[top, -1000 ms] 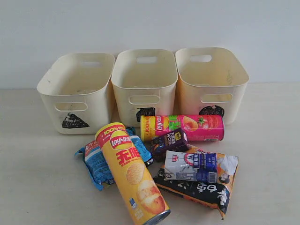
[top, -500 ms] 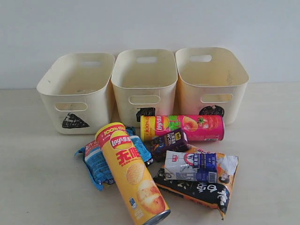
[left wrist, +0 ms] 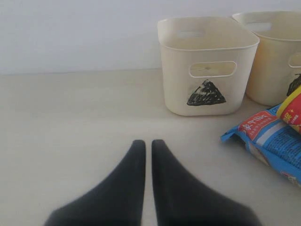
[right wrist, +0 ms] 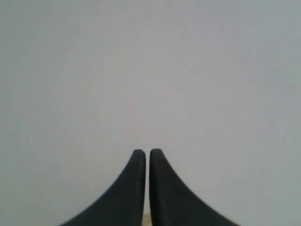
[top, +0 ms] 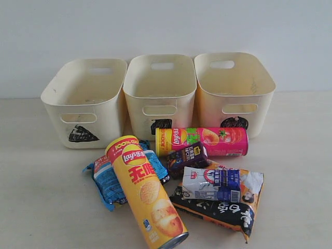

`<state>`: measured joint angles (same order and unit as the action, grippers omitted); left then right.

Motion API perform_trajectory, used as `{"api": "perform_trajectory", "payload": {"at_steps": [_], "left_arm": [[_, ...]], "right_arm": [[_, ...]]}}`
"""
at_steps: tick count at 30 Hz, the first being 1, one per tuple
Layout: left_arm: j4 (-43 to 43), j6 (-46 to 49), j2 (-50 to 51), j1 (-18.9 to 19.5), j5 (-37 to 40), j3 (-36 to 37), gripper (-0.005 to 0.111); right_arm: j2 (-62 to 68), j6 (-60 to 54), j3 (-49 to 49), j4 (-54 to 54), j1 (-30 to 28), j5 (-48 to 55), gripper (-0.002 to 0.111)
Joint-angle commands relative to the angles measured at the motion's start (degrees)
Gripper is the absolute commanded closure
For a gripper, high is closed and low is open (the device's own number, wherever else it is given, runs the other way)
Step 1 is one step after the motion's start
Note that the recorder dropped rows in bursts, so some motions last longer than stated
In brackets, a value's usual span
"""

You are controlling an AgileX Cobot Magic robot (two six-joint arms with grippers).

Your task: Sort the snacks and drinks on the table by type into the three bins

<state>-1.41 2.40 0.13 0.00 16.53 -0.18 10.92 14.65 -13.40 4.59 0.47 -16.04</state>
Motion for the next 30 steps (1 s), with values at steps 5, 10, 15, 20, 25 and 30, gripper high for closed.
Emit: {"api": "perform_trajectory", "payload": {"at_steps": [5, 10, 15, 20, 25, 30], "left_arm": [[-0.1, 0.3, -0.1, 0.0, -0.2, 0.2, 0.102], [-0.1, 0.3, -0.1, 0.0, -0.2, 0.2, 0.102], [-0.1, 0.3, -0.1, 0.0, -0.2, 0.2, 0.102], [-0.1, 0.3, -0.1, 0.0, -0.2, 0.2, 0.102], [-0.1, 0.3, -0.1, 0.0, -0.2, 0.2, 0.102], [-0.1, 0.3, -0.1, 0.0, -0.2, 0.2, 0.102]], "right_arm": [[21.5, 0.6, -13.5, -0.4, 0.1, -6.1, 0.107], [33.0, 2.9, -21.8, -0.4, 0.1, 5.5, 0.107], [43.8, -3.0, -30.3, -0.8, 0.1, 26.7, 0.107], [53.9, -17.6, -37.8, -0.5, 0.1, 48.1, 0.107], [62.4, -27.9, -45.1, 5.8, 0.1, 67.0, 0.107], [65.8, -38.8, -49.6, 16.8, 1.6, 77.9, 0.107]]}}
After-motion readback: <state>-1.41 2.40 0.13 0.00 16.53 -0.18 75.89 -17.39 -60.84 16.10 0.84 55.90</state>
